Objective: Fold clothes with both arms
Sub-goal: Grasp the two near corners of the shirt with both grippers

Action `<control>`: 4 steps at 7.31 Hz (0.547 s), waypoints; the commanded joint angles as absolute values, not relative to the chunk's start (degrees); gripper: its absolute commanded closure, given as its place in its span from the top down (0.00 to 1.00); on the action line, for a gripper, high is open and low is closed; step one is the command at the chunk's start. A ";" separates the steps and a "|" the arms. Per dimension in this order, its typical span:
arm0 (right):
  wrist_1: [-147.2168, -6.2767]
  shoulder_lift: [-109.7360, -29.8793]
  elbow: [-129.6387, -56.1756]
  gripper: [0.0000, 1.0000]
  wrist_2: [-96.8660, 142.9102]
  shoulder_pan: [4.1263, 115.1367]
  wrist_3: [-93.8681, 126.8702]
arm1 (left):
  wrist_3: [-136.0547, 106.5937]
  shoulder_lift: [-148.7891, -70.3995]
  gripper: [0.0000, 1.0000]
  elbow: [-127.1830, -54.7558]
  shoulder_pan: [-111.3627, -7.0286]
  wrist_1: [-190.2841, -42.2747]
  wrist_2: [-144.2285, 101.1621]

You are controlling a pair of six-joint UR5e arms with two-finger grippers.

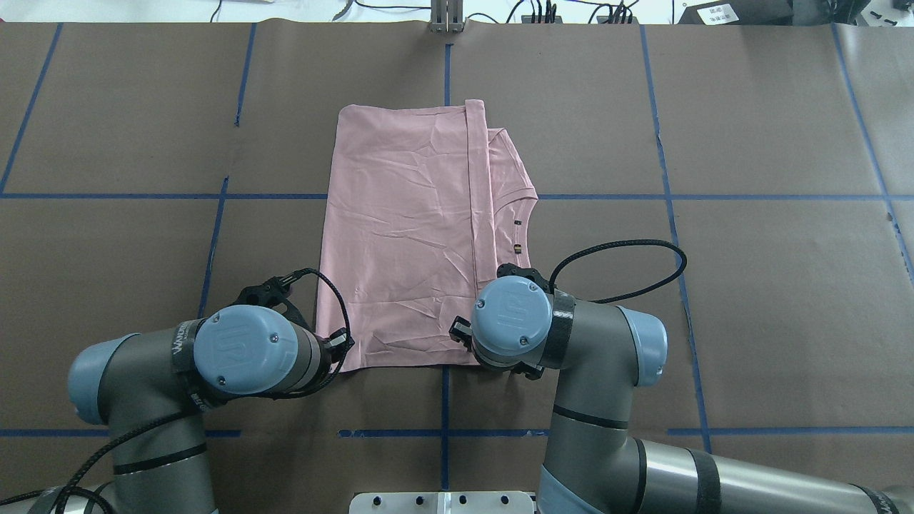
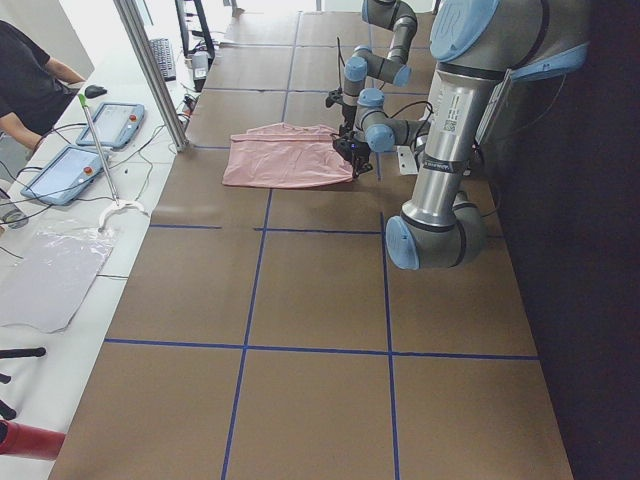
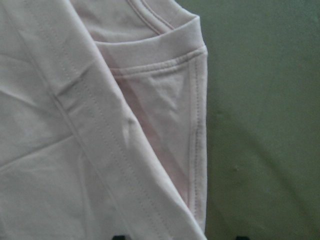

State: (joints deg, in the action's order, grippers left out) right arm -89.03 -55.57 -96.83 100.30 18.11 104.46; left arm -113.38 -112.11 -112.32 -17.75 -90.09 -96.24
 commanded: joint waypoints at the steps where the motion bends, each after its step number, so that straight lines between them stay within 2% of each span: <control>1: -89.12 -55.81 -97.38 0.00 100.37 18.11 104.15 | -113.38 -112.06 0.00 -112.32 -17.75 -90.00 -96.24; 4: -89.21 -55.64 -97.82 0.00 100.20 18.11 104.59 | -113.38 -112.15 0.00 -112.24 -17.75 -89.91 -96.24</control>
State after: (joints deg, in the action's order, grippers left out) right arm -89.22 -55.79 -97.51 100.28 18.10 104.32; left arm -113.38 -112.11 -112.31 -17.75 -89.93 -96.21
